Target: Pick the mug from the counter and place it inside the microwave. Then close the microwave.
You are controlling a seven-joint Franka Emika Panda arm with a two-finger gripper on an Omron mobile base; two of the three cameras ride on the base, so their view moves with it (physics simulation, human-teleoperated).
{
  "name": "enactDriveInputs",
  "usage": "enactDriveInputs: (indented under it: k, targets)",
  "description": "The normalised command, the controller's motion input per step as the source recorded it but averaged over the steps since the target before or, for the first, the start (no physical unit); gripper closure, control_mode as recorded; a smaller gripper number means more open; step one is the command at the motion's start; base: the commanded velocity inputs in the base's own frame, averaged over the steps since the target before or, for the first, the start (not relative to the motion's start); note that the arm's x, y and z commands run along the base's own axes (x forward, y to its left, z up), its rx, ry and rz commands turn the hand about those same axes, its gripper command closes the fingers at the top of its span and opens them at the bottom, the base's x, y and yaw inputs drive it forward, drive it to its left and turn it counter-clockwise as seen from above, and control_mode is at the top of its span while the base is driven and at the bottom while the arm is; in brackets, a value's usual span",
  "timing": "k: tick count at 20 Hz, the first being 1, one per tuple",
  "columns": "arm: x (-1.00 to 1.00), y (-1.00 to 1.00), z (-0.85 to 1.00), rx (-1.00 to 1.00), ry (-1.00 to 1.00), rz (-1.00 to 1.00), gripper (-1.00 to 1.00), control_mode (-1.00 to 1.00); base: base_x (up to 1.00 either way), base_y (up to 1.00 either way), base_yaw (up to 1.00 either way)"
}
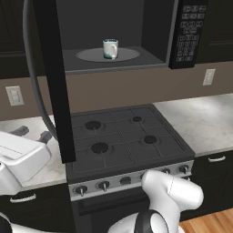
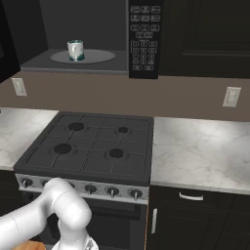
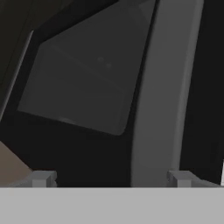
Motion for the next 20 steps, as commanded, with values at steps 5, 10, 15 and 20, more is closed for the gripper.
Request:
enactDriveInputs:
  k: [5,10,15,20]
  targets:
    - [0.00,-0.19,0.01,0.00,-0.03,0.00,-1.00,-1.00,0.00,0.00,0.00]
    - [0.00,-0.23,0.05,0.00,-0.01,0.00,-1.00,-1.00,0.00,0.00,0.00]
    - [0.00,-0.29,0.09,0.00,-0.01,0.00,-1.00,-1.00,0.00,0.00,0.00]
    - [0.00,-0.36,0.06,0.00,0.00,0.00,-1.00,-1.00,0.00,0.00,0.00]
